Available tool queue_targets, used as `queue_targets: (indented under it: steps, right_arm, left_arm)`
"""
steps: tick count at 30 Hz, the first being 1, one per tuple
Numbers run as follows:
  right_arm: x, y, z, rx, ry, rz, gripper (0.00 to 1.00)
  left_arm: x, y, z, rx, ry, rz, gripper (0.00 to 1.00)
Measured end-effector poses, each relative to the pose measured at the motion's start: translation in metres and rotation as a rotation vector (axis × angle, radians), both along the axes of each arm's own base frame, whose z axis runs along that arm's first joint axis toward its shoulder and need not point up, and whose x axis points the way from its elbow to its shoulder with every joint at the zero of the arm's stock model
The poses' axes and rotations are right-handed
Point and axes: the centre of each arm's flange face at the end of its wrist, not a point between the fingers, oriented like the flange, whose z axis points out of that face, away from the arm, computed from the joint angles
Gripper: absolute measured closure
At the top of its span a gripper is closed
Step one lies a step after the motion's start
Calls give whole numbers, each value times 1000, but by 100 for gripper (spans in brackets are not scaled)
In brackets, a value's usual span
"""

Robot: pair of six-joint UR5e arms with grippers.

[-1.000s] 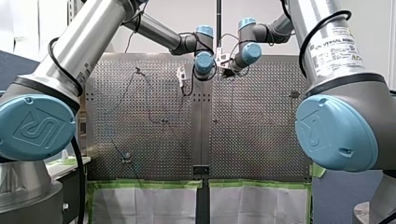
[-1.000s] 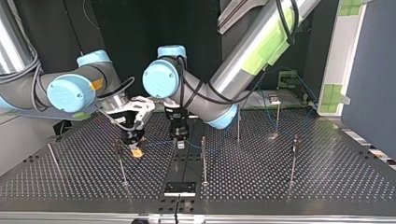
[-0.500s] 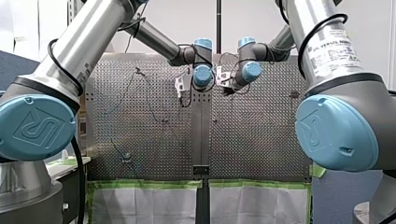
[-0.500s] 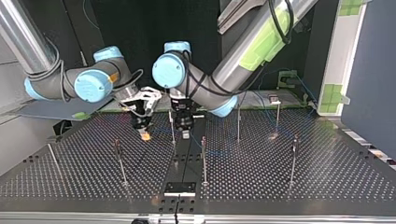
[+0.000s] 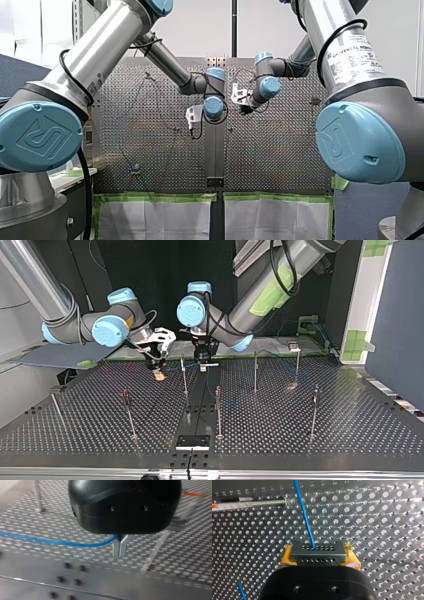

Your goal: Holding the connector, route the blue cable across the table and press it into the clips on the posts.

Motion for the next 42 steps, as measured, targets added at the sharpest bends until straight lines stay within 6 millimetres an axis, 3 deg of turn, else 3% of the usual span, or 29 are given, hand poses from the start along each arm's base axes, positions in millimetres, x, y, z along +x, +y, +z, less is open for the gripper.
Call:
queue_targets:
  steps: [4, 16, 28, 37, 42]
  right_arm:
    - [-3, 2, -7, 11, 11, -1, 100]
    - [-15, 22, -42, 64, 72, -1, 100]
    - [-20, 27, -59, 72, 53, -20, 100]
    - [-18, 16, -57, 23, -14, -36, 100]
    - [-15, 13, -72, 28, -15, -34, 100]
  left_arm:
    - [-7, 3, -31, 12, 27, -12, 100]
    - [-32, 10, -75, 11, 63, -106, 100]
    - [-22, -2, -70, -40, 13, -214, 100]
    - [0, 19, -70, -30, 22, -200, 100]
    - [0, 19, -71, -25, 23, -212, 100]
